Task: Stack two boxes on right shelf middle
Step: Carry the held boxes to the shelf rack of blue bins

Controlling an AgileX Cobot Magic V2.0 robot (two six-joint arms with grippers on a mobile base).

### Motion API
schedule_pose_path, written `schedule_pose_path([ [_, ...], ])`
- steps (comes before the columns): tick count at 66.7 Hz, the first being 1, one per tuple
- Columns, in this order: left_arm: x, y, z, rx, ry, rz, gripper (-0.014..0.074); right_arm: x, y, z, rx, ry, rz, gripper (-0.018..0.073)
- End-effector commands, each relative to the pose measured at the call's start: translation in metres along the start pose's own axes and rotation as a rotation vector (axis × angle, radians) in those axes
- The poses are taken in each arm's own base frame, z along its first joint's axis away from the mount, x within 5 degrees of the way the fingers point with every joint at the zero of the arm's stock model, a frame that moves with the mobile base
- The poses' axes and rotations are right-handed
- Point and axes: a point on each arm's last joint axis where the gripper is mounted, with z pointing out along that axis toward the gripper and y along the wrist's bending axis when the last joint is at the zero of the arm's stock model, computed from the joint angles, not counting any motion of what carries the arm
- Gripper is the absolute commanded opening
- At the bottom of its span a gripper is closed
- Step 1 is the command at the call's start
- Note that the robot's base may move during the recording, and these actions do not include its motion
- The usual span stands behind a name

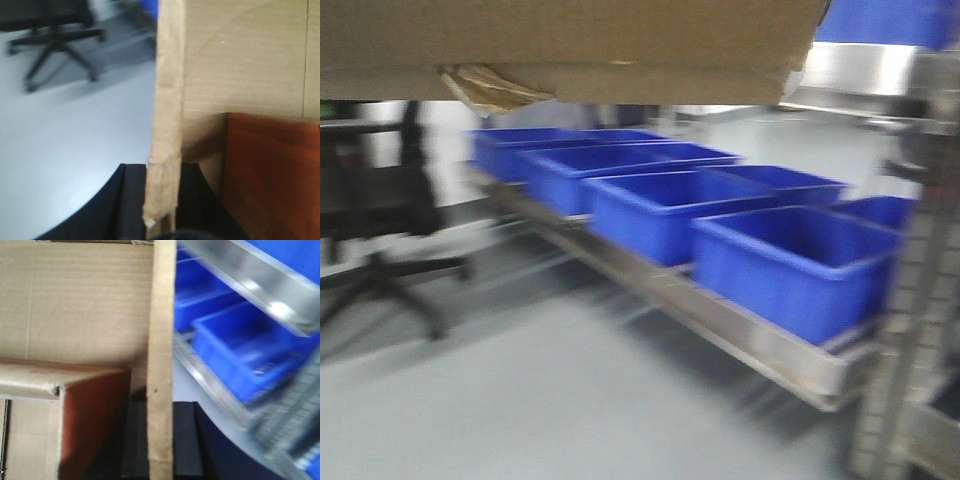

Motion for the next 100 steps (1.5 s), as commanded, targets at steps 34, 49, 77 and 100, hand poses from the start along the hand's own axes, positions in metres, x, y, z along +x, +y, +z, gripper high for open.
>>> schedule_pose_path([
  [34, -0.0073, 0.0089, -0.0054, -0.045, -0.05, 0.001, -0.0111, -0.0115, -0.0058, -0.0114, 0.013, -0.087, -0.019, -0.0163],
  [49, -0.0073, 0.0089, -0.0054, -0.045, -0.05, 0.001, -0.0111, -0.0115, -0.0058, -0.0114, 0.013, -0.087, -0.019, -0.0163],
  [77, -0.0073, 0.0089, -0.0054, -0.045, -0.05, 0.001, -0.0111, -0.0115, -0.0058, -0.0114, 0.013, -0.087, -0.019, -0.0163],
  [100, -0.0073, 0.0089, -0.0054, -0.045, -0.05, 0.001, -0.0111, -0.0115, -0.0058, -0.0114, 0.013, -0.087, -0.019, -0.0163],
])
